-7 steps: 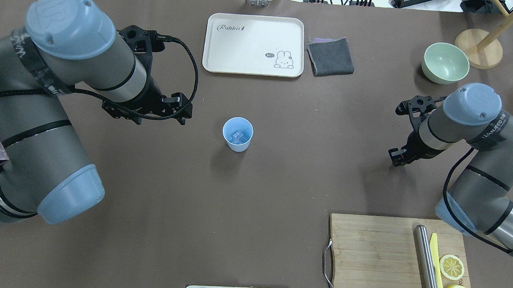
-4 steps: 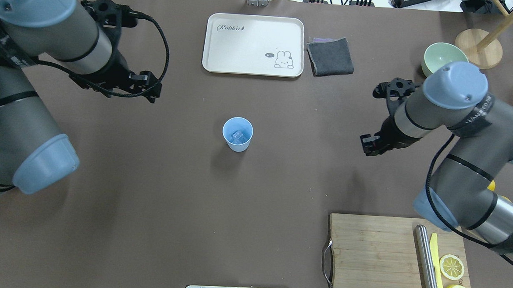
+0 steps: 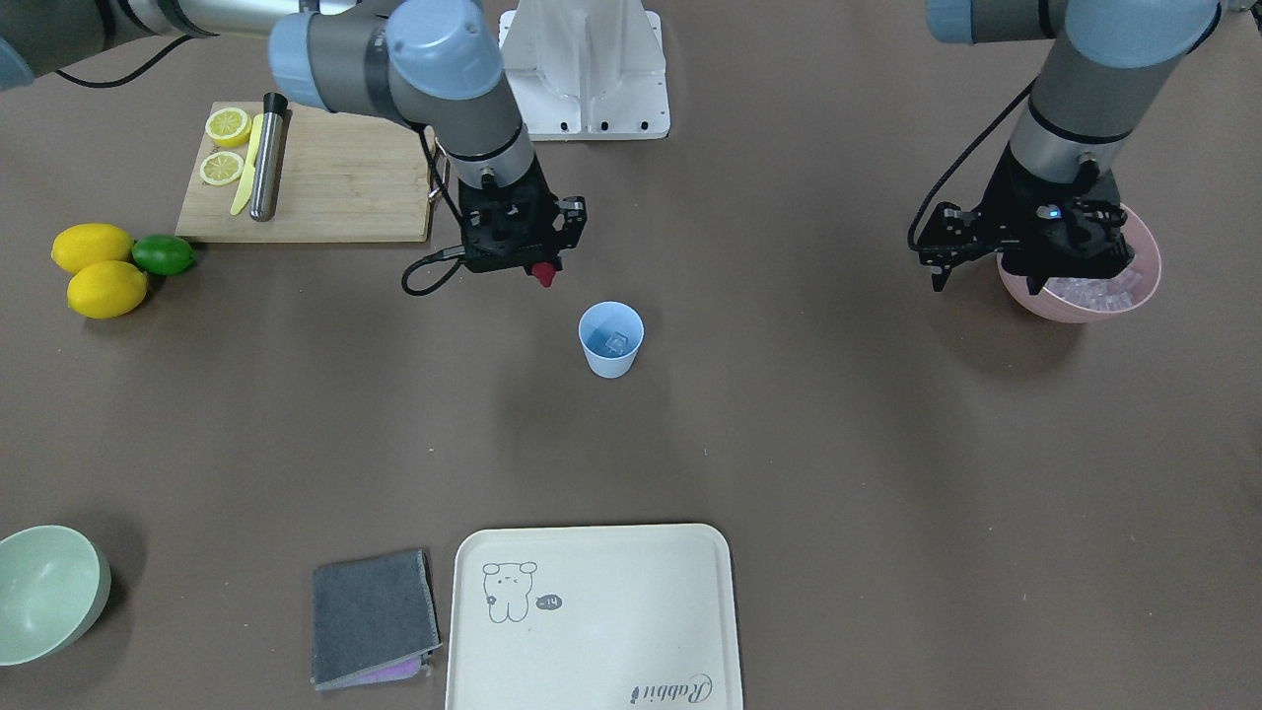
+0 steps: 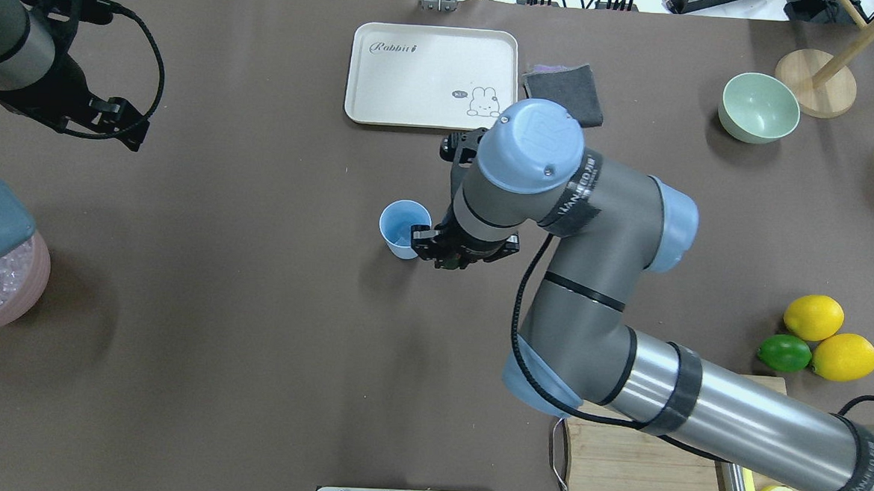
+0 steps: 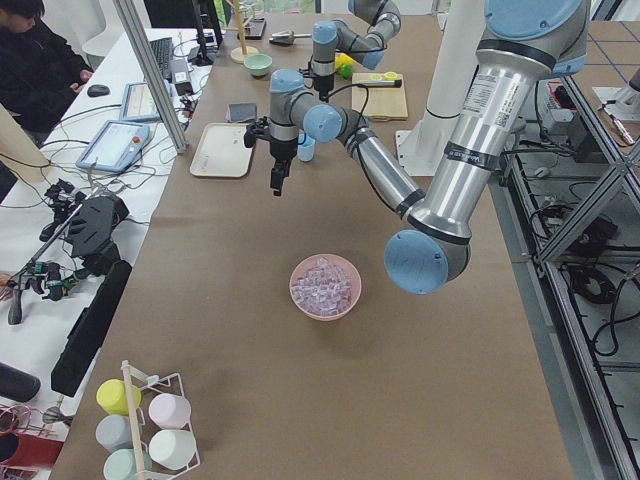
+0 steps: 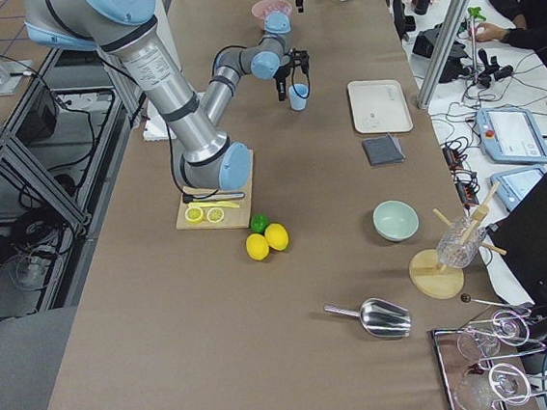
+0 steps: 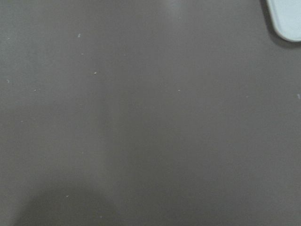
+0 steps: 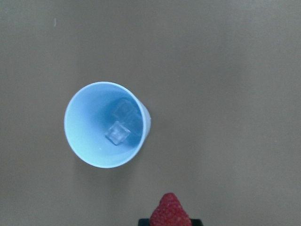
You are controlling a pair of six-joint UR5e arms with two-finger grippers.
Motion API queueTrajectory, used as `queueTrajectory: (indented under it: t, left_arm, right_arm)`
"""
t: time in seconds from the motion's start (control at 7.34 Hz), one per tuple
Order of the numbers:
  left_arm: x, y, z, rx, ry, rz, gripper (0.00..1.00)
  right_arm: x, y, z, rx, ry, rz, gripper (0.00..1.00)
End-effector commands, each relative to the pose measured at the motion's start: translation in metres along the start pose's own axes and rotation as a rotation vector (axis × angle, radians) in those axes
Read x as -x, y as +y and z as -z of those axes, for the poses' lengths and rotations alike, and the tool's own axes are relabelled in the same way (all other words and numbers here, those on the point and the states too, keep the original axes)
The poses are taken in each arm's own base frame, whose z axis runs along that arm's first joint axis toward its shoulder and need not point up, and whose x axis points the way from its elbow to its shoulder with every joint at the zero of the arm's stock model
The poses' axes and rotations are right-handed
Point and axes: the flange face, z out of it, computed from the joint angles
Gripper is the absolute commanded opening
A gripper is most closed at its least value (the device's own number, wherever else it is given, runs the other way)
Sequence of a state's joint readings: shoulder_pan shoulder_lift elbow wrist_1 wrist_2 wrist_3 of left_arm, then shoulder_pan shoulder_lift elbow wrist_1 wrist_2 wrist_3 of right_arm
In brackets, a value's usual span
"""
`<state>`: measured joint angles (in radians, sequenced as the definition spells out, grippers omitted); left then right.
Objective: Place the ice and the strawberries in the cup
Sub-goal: 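Carry the strawberry with the right gripper over the cup and release it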
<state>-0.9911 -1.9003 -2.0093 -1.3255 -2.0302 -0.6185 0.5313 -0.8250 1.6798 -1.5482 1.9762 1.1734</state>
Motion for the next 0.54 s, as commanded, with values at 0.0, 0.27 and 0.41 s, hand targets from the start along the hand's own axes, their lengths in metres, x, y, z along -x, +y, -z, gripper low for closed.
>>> queueTrajectory:
  t: [0.0,0.27,0.41]
  left_arm:
    - [0.042,0.008,-0.002,0.022,-0.003,0.034,0.97]
    - [0.044,0.008,-0.003,0.026,-0.003,0.039,0.97]
    - [0.044,0.007,-0.004,0.027,-0.004,0.039,0.97]
  right_arm:
    - [0.027,-0.014,-0.007,-0.011,0.007,0.024,0.0]
    - [0.046,-0.032,-0.022,-0.035,-0.023,0.041,0.0]
    - [0.046,-0.034,-0.022,-0.036,-0.024,0.041,0.0]
